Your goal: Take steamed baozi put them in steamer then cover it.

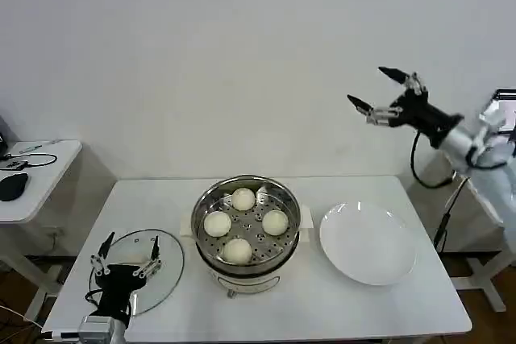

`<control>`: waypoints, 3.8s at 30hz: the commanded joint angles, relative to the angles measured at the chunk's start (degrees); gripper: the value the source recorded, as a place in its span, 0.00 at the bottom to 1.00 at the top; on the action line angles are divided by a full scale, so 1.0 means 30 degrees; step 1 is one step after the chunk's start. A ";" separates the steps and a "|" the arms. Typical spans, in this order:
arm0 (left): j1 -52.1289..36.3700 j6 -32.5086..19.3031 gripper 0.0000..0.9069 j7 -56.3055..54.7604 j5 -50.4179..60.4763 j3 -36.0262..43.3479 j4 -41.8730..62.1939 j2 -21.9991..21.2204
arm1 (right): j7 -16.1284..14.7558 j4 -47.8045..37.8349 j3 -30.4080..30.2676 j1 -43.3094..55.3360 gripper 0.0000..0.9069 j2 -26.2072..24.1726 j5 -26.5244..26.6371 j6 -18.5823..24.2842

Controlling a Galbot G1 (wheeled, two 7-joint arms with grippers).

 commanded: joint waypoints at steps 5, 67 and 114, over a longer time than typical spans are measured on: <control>0.0120 -0.1561 1.00 -0.0776 0.4656 -0.0107 0.1078 0.0401 | 0.2270 0.3460 0.6091 -1.6374 1.00 0.9975 -0.3377 0.3124; -0.4480 -0.6756 1.00 -0.4629 2.2145 -0.0805 1.3903 0.5686 | 0.2302 0.2733 0.7887 -1.7762 1.00 1.2186 -0.4107 0.3488; -0.7086 -0.4374 0.01 -0.4081 2.0068 0.0554 1.5686 0.4439 | 0.2117 0.2062 0.7457 -1.7869 1.00 1.2771 -0.4757 0.3810</control>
